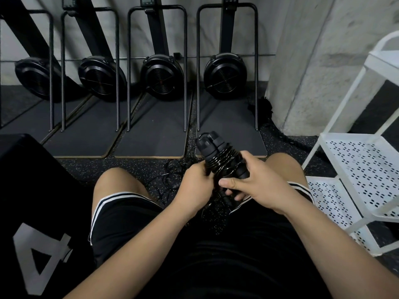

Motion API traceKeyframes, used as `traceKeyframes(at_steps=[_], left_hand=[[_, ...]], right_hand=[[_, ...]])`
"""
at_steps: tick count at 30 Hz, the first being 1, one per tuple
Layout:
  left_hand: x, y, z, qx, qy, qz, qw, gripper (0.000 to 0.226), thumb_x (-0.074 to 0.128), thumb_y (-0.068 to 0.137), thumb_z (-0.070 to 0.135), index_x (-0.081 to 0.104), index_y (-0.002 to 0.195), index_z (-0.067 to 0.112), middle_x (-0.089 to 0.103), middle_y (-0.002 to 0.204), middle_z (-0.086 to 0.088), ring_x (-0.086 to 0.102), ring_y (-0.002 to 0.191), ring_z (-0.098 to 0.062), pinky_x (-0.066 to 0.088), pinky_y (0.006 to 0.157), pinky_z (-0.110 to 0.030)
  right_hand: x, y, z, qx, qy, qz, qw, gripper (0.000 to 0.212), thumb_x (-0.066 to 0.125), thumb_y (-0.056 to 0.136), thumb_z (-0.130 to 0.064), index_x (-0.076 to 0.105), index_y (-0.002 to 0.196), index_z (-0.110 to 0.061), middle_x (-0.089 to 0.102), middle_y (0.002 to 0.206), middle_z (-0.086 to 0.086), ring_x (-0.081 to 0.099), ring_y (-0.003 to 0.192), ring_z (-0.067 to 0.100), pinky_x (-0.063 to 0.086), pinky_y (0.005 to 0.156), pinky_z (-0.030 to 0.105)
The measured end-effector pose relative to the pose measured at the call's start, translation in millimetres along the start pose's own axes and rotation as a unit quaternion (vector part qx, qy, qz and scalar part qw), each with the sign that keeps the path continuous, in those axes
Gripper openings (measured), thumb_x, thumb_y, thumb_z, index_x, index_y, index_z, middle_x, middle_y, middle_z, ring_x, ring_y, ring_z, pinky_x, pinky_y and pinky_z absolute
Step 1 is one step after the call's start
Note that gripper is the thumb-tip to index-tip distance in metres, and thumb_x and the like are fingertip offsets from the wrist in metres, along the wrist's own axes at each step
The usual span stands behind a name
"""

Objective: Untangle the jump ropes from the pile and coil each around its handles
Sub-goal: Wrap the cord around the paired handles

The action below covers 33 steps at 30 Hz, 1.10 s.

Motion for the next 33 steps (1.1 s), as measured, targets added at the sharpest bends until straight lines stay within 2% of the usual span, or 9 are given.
traceKeyframes(at_steps=[5,8,11,14,16,21,24,30,33], left_hand=[[0.0,-2.0,4.1,0.062,0.061,0.048,0.995,0.029,0.065,0.102,0.017,0.063,0.076,0.029,0.067,0.068,0.009,0.058,0.061,-0.007,0.043,0.056,-0.023],[2.6,-4.7,6.3,0.075,0.045,0.05,0.995,0.016,0.068,0.103,0.026,0.07,0.087,0.023,0.072,0.076,0.004,0.066,0.071,-0.015,0.05,0.065,-0.028],[2.4,-3.6,6.3,0.069,0.019,0.053,0.996,0.016,0.069,0.102,0.033,0.073,0.092,0.022,0.074,0.078,0.006,0.068,0.074,-0.014,0.053,0.07,-0.032],[1.1,-4.1,3.5,0.054,0.023,0.047,0.997,0.016,0.069,0.101,0.03,0.072,0.087,0.023,0.07,0.073,0.009,0.057,0.062,-0.005,0.044,0.062,-0.027],[-0.4,-4.5,1.1,0.05,0.006,0.03,0.998,0.011,0.07,0.101,0.027,0.076,0.092,0.024,0.075,0.079,0.011,0.064,0.068,-0.004,0.049,0.067,-0.028],[-4.8,-5.5,4.5,0.061,-0.036,0.001,0.997,0.011,0.071,0.102,0.024,0.081,0.099,0.025,0.081,0.092,0.014,0.076,0.091,-0.01,0.06,0.09,-0.039],[-1.5,-8.2,8.2,0.058,-0.052,-0.041,0.996,0.013,0.068,0.104,0.019,0.08,0.105,0.024,0.082,0.091,0.007,0.079,0.086,-0.014,0.058,0.079,-0.032],[-1.7,-7.7,7.9,0.051,-0.051,-0.08,0.994,0.018,0.062,0.107,0.014,0.077,0.115,0.021,0.082,0.098,0.004,0.08,0.088,-0.013,0.059,0.083,-0.031],[-2.6,-9.0,9.1,0.045,-0.041,-0.084,0.995,0.019,0.061,0.108,0.013,0.077,0.116,0.02,0.082,0.093,0.004,0.079,0.09,-0.01,0.059,0.091,-0.032]], right_hand=[[4.6,7.0,1.1,0.005,0.003,0.093,0.996,0.043,0.084,0.092,-0.037,0.054,0.116,-0.019,0.08,0.091,0.006,0.079,0.069,0.028,0.065,0.063,0.049],[6.6,10.0,4.5,-0.005,-0.084,0.151,0.985,0.049,0.08,0.091,-0.05,0.047,0.115,-0.021,0.076,0.091,0.001,0.076,0.065,0.022,0.062,0.06,0.045],[11.7,10.4,12.2,-0.025,-0.165,0.204,0.964,0.054,0.074,0.093,-0.058,0.042,0.115,-0.02,0.069,0.1,-0.007,0.069,0.089,0.02,0.054,0.075,0.041],[13.9,14.3,18.1,0.016,-0.069,0.172,0.983,0.054,0.08,0.091,-0.051,0.046,0.118,-0.02,0.071,0.108,-0.009,0.069,0.096,0.009,0.054,0.079,0.034],[8.7,16.7,19.0,0.075,0.08,0.087,0.99,0.057,0.085,0.087,-0.045,0.053,0.123,-0.015,0.072,0.103,-0.006,0.066,0.077,0.002,0.051,0.063,0.023],[-17.7,11.9,20.4,0.096,0.242,-0.046,0.964,0.038,0.081,0.091,-0.015,0.072,0.125,-0.002,0.076,0.108,0.011,0.07,0.088,0.019,0.053,0.067,0.029],[-29.0,12.5,23.6,0.096,0.237,-0.034,0.966,0.045,0.086,0.087,-0.018,0.073,0.125,0.001,0.076,0.121,0.021,0.074,0.105,0.033,0.059,0.07,0.03],[-19.2,13.5,25.3,0.057,0.187,0.044,0.98,0.044,0.091,0.079,-0.028,0.074,0.115,-0.011,0.081,0.103,0.009,0.072,0.08,0.019,0.058,0.069,0.031],[-11.3,17.8,28.0,0.036,0.174,0.102,0.979,0.067,0.099,0.071,-0.039,0.068,0.122,-0.009,0.081,0.112,0.009,0.079,0.101,0.028,0.061,0.08,0.037]])
Point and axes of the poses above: each hand's wrist, its own y-axis towards the middle knuckle, its own x-axis out of the palm, z = x × y, the point moved 1 cm from there along y, towards the middle knuckle
